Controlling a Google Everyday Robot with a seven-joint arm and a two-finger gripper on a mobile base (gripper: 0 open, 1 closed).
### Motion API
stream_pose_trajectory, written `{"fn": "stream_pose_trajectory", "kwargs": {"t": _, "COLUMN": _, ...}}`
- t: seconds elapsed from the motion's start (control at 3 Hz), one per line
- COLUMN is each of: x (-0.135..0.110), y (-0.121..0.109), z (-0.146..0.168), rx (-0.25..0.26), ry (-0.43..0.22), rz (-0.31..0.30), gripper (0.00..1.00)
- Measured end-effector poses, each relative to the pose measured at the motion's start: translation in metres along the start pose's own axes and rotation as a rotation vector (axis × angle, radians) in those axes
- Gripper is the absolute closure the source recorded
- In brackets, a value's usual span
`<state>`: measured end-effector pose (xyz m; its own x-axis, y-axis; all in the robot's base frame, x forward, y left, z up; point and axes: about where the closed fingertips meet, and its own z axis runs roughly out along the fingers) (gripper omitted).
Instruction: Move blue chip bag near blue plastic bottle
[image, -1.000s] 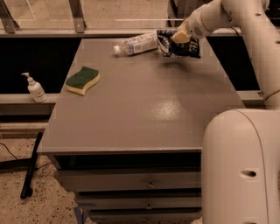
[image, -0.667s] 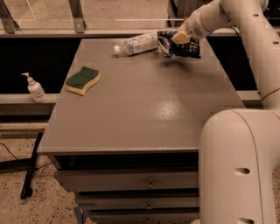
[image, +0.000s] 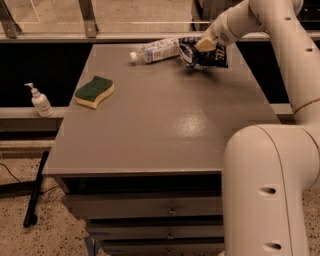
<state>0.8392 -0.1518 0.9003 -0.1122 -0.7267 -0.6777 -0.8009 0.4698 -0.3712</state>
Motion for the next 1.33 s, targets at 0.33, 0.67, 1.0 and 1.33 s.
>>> {"fn": "stream_pose_trajectory", "kwargs": {"t": 0.33, "x": 0.004, "y": -0.003, "z": 0.000, "rx": 0.007, "ry": 0.003, "rz": 0.017, "gripper": 0.14}}
{"fn": "stream_pose_trajectory", "kwargs": {"t": 0.67, "x": 0.008, "y": -0.005, "z": -0.001, "rx": 0.015, "ry": 0.005, "rz": 0.032, "gripper": 0.00}}
{"fn": "stream_pose_trajectory", "kwargs": {"t": 1.0, "x": 0.009, "y": -0.005, "z": -0.008, "rx": 0.019, "ry": -0.004, "rz": 0.045, "gripper": 0.00}}
{"fn": "stream_pose_trajectory", "kwargs": {"t": 1.33, "x": 0.007, "y": -0.005, "z": -0.033, "rx": 0.023, "ry": -0.056, "rz": 0.082, "gripper": 0.00}}
